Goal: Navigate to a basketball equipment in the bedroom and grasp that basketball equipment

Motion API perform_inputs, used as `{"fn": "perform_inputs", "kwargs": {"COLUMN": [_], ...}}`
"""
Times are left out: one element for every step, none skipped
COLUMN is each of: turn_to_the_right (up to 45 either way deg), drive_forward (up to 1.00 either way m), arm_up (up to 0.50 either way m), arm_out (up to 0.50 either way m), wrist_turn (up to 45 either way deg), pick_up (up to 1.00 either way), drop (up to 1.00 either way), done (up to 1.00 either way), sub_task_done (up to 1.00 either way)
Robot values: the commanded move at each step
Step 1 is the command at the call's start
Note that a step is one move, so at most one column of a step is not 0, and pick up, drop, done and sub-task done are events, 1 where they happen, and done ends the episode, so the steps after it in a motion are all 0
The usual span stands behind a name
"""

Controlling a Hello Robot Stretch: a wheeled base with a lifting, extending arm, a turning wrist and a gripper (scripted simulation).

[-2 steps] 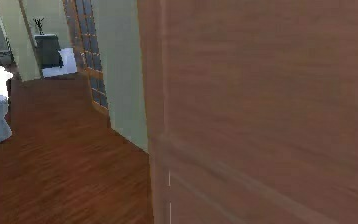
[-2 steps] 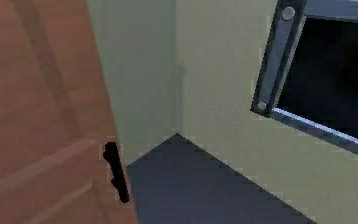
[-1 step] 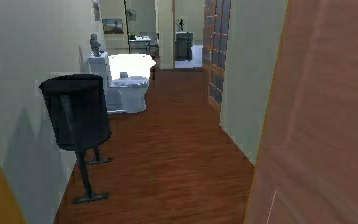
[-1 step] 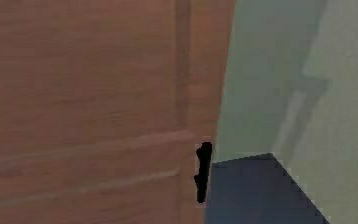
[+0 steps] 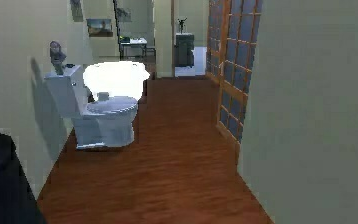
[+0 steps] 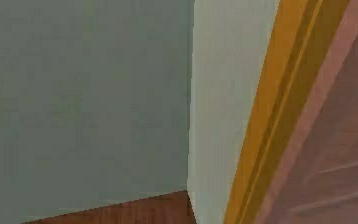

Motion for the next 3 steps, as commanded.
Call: {"fn": "perform_inputs", "kwargs": {"turn_to_the_right": [0.0, 0.0, 0.0], "drive_forward": [1.00, 1.00, 0.65], "arm_up": [0.00, 0.00, 0.00], "arm_out": [0.00, 0.00, 0.00], "wrist_turn": [0.0, 0.0, 0.0], "pick_up": [0.00, 0.00, 0.00], "drop": [0.00, 0.00, 0.00], "done": [0.00, 0.00, 0.00], "sub_task_done": [0.00, 0.00, 0.00]}}
